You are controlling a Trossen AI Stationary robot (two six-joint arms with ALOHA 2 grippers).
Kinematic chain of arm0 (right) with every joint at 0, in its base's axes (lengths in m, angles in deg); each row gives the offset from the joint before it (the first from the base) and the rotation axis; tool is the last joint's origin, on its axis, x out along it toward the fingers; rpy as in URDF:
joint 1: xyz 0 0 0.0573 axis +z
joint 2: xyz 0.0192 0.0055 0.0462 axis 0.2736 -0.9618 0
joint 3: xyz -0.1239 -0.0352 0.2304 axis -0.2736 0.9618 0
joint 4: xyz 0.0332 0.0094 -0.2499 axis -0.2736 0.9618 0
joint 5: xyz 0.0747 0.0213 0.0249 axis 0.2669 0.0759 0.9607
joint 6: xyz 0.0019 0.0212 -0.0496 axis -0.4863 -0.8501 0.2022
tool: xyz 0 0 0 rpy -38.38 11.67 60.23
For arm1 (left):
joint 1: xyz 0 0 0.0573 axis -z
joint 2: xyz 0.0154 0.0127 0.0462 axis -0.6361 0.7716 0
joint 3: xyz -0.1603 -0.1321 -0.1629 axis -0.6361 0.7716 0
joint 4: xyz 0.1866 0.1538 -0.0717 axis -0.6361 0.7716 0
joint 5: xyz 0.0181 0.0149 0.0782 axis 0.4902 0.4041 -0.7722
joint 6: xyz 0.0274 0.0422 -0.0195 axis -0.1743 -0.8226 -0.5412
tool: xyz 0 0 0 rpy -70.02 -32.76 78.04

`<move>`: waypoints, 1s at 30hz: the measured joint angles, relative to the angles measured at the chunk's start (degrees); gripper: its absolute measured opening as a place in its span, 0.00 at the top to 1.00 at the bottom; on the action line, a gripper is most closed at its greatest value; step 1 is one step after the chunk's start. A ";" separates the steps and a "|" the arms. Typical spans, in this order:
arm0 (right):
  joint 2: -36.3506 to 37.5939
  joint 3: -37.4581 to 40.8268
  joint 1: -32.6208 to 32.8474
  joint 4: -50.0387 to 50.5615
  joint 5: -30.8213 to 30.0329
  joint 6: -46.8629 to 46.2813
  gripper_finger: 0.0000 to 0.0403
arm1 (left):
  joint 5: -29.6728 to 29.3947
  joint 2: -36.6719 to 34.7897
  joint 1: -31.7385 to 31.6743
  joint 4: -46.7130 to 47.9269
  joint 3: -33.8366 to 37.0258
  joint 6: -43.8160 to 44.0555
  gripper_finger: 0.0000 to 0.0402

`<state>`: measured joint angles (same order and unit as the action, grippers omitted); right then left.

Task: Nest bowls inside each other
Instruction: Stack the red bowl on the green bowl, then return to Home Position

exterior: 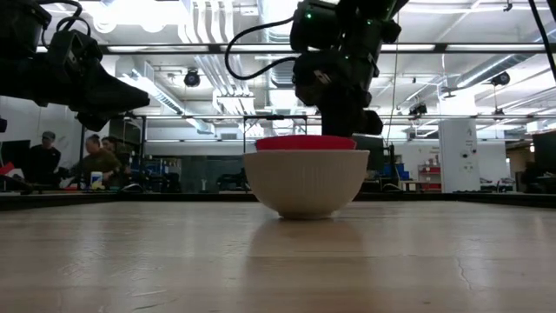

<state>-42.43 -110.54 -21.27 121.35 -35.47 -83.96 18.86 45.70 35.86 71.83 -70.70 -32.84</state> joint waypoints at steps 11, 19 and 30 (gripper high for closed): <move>0.33 0.52 -0.24 -0.81 1.35 1.18 0.86 | -0.01 -0.01 0.02 0.01 0.00 0.01 0.79; 0.35 0.51 -0.52 -0.82 1.34 1.56 0.74 | -0.01 -0.01 0.00 0.01 0.00 0.02 0.79; 1.79 -0.17 -0.89 -0.32 -0.58 2.93 0.57 | -0.02 0.00 0.02 0.02 0.00 0.00 0.79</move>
<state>-40.64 -110.70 -22.16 121.03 -36.05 -81.03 18.84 45.70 35.89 71.85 -70.70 -32.84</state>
